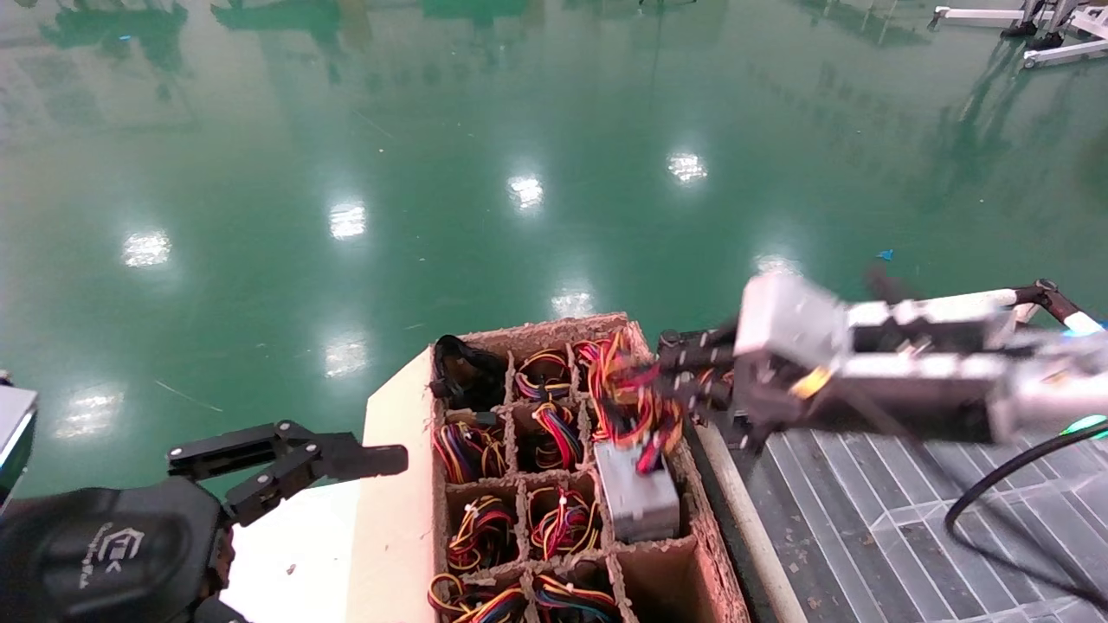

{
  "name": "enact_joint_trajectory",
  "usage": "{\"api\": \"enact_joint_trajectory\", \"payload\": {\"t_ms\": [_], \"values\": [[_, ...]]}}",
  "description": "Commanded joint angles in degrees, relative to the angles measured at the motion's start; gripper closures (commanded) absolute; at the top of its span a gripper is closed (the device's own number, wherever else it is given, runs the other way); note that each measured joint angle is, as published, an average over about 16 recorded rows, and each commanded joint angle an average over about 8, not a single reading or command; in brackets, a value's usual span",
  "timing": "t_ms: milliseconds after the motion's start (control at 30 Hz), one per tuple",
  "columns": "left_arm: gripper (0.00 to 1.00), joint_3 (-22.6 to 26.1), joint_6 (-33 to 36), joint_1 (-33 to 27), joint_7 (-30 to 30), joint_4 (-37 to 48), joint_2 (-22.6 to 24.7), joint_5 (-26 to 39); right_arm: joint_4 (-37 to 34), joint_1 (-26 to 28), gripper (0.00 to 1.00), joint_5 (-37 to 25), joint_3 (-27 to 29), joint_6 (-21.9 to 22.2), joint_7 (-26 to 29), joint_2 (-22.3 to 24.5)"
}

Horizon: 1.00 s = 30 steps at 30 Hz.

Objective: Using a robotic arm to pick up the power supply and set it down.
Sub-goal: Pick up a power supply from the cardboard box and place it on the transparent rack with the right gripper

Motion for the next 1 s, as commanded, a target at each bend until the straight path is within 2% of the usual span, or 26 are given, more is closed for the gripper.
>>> {"api": "enact_joint_trajectory", "payload": {"t_ms": [33,400,733,1000], "values": [[0.0,0.0,0.0,0.0,0.0,0.0,0.0,0.0,0.9,0.6,1.0,2.2,1.6,0.0,-0.1,1.1],[0.0,0.0,0.0,0.0,0.0,0.0,0.0,0.0,-1.5,7.9,1.0,6.2,6.2,-3.0,-1.8,6.1],[0.0,0.0,0.0,0.0,0.0,0.0,0.0,0.0,-10.2,15.0,1.0,1.8,5.1,-8.1,-6.8,8.5],[0.0,0.0,0.0,0.0,0.0,0.0,0.0,0.0,-14.9,15.0,1.0,-0.8,3.8,-9.4,-10.7,9.1]]}}
